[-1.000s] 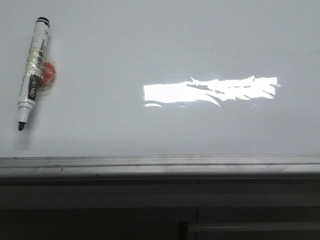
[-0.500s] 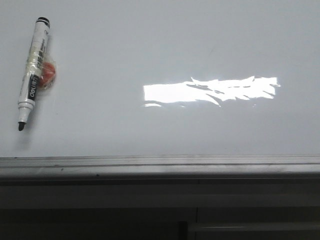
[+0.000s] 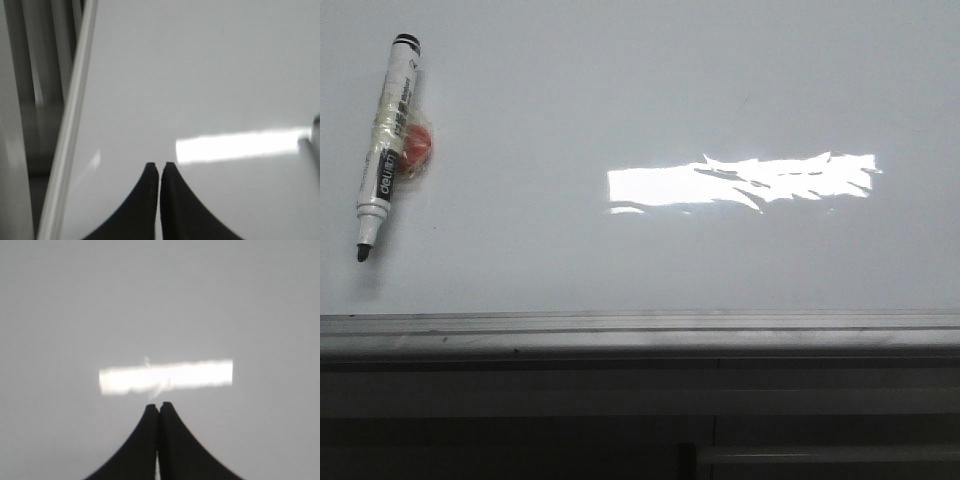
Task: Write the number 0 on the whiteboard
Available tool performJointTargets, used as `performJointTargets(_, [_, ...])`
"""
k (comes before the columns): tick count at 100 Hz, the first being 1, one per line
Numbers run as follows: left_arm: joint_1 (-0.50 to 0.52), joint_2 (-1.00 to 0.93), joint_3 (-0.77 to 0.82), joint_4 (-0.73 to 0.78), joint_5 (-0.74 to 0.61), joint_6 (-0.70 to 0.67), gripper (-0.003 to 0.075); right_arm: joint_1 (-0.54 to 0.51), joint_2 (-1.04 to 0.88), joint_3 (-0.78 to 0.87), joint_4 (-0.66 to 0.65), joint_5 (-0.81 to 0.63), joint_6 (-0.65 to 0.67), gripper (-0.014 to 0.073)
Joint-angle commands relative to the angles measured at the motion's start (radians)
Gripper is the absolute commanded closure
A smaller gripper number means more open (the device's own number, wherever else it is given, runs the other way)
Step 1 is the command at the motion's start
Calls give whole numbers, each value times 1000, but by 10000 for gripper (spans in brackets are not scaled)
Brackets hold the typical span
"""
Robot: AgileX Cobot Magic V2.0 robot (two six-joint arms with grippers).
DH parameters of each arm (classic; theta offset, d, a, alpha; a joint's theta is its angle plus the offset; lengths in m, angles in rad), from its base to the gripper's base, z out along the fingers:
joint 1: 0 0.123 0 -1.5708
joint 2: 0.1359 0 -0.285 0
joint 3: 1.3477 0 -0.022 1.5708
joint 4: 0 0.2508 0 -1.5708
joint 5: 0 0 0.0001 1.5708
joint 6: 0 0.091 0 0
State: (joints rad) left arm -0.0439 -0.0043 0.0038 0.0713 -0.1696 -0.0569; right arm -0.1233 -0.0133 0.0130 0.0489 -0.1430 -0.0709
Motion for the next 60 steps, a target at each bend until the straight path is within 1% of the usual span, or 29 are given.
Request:
performJointTargets(1, [2, -28, 33, -12, -280, 2, 740, -7, -15, 12, -3, -316, 0, 651])
performJointTargets(6, [2, -28, 33, -12, -367, 2, 740, -7, -15, 12, -3, -408, 0, 651])
performJointTargets(13, [2, -28, 33, -12, -442, 2, 740, -7, -15, 12, -3, -518, 0, 651])
performJointTargets(22, [2, -28, 33, -12, -486, 2, 740, -7, -15, 12, 3, -629, 0, 651])
performJointTargets(30, [2, -28, 33, -10, -474, 26, 740, -7, -15, 12, 10, -655, 0, 651])
performJointTargets(39, [2, -28, 29, -8, -473, 26, 740, -7, -15, 11, 15, -581, 18, 651])
performJointTargets(44, [2, -28, 20, -13, -458, 24, 740, -7, -15, 4, 15, -519, 91, 651])
performJointTargets(48, [2, -28, 0, -13, -421, 15, 740, -7, -15, -10, 15, -437, 164, 651])
performJointTargets(53, [2, -26, -44, 5, -306, 15, 740, -7, -15, -53, 15, -314, 214, 651])
performJointTargets(56, [2, -24, -79, 15, -186, 15, 740, -7, -15, -82, 15, -223, 215, 651])
performJointTargets(58, [2, -22, -107, 18, -112, 15, 740, -7, -13, -106, 15, -188, 215, 651])
performJointTargets(60, [2, -14, -137, 18, -64, 15, 740, -7, -11, -131, 15, -141, 215, 651])
